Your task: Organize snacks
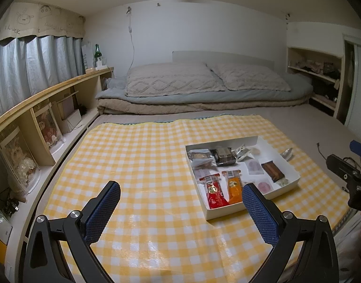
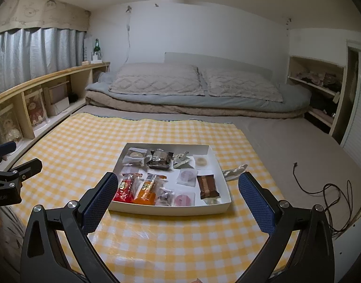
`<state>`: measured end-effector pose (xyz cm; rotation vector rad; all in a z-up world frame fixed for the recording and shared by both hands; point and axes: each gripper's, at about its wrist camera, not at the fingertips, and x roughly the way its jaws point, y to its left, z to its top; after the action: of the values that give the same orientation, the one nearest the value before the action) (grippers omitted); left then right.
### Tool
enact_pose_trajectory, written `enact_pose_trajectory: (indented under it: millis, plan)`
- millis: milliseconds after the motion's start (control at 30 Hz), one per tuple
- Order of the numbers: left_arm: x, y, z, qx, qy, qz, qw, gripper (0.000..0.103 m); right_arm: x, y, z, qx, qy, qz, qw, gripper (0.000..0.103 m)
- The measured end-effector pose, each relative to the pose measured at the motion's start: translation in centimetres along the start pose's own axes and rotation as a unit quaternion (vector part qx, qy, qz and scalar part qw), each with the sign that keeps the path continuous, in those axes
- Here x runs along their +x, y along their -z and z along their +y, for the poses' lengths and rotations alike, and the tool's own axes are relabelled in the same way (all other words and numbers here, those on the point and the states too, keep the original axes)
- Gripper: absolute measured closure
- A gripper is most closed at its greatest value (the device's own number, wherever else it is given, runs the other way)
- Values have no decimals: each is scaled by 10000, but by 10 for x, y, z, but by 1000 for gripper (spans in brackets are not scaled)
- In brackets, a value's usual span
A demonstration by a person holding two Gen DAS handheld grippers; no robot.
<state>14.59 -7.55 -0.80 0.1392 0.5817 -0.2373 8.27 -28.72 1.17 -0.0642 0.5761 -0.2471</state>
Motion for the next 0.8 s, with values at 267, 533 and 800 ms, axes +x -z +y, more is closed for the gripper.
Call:
enact_pose_trajectory:
  millis: [267, 533, 800]
  plan:
    - [0, 0, -3, -7, -6, -8, 10000, 0, 1, -1, 0, -17, -6, 0, 10000, 0]
    - [0, 0, -2, -10, -12, -11, 10000, 0, 1, -1, 1, -18, -5, -1, 10000, 0]
    - [-1, 1, -6, -34, -23, -21, 10000, 0, 0, 0, 1, -14, -2, -2, 10000, 0]
